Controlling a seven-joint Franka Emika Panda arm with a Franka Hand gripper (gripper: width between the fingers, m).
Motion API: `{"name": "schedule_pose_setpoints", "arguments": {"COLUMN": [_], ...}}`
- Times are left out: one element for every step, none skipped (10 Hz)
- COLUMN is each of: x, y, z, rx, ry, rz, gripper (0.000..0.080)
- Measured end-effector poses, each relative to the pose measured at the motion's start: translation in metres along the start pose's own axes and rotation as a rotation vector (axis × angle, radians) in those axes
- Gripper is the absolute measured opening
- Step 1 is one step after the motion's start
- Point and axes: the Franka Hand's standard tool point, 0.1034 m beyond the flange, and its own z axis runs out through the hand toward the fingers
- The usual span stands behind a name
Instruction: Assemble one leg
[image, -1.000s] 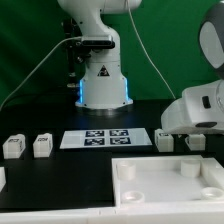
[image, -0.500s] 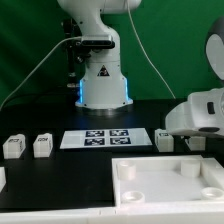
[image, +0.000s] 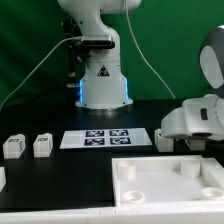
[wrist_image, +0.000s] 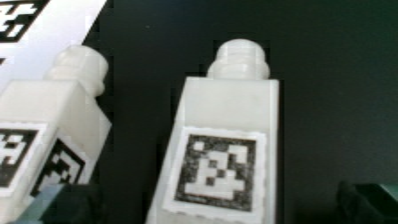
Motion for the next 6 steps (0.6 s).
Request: {"name": "schedule_pose_setpoints", "arguments": {"x": [0.0001, 0.0002, 0.0002, 0.0001, 0.0002, 0.0002], "y": [0.0000, 0.0000, 0.0000, 0.0000, 0.0000, 0.0000], "z": [0.0003, 0.0004, 0.0005, 0.0004, 0.0005, 0.0005], "rx": [0.000, 0.000, 0.000, 0.000, 0.000, 0.000], "ry": [-0.001, -0.001, -0.001, -0.001, -0.001, -0.001], "rz": [0.000, 0.000, 0.000, 0.000, 0.000, 0.000], "gripper": [0.0649, 0.0562, 0.0427, 0.0292, 0.0292, 0.0294]}}
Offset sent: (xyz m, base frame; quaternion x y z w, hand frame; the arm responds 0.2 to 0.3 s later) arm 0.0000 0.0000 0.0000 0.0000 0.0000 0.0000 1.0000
